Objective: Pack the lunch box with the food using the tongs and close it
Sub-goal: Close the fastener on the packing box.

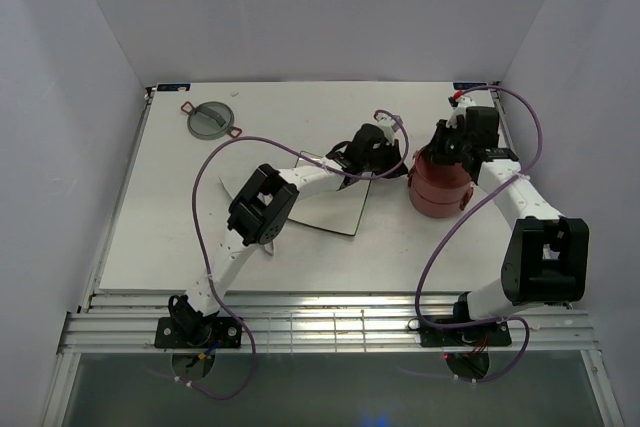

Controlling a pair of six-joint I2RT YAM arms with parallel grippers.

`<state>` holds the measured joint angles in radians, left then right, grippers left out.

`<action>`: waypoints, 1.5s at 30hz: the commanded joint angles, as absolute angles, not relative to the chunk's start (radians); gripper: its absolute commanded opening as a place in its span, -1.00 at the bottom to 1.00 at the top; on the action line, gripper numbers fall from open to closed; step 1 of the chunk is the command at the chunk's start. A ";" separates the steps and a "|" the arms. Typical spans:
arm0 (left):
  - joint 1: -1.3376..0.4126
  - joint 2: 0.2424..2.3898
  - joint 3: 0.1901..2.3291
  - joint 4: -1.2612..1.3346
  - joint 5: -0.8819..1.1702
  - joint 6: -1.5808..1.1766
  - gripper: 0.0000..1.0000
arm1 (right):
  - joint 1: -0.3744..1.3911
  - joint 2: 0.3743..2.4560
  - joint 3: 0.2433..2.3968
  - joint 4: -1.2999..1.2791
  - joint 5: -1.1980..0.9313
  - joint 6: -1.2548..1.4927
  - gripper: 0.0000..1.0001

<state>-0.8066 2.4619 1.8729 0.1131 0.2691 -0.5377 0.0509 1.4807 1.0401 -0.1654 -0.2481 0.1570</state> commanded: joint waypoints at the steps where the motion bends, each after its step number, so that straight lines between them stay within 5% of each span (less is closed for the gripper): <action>1: -0.798 2.317 1.830 0.064 0.218 -0.485 -1.00 | 0.061 1.523 1.022 -0.353 -0.181 0.146 -0.84; 15: -0.795 2.328 1.861 0.051 0.202 -0.419 -1.00 | 0.012 1.322 1.051 -0.551 -0.015 0.117 -0.85; 31: -0.801 2.421 1.914 0.095 0.206 -0.411 -1.00 | 0.012 1.394 0.946 -0.503 -0.087 0.097 -0.84; 38: -0.862 2.464 1.968 0.153 0.498 -0.558 -1.00 | 0.011 1.430 0.927 -0.460 -0.118 0.104 -0.84; 45: -0.864 2.404 1.879 0.166 0.557 -0.609 -1.00 | 0.011 1.471 0.877 -0.390 -0.138 0.112 -0.84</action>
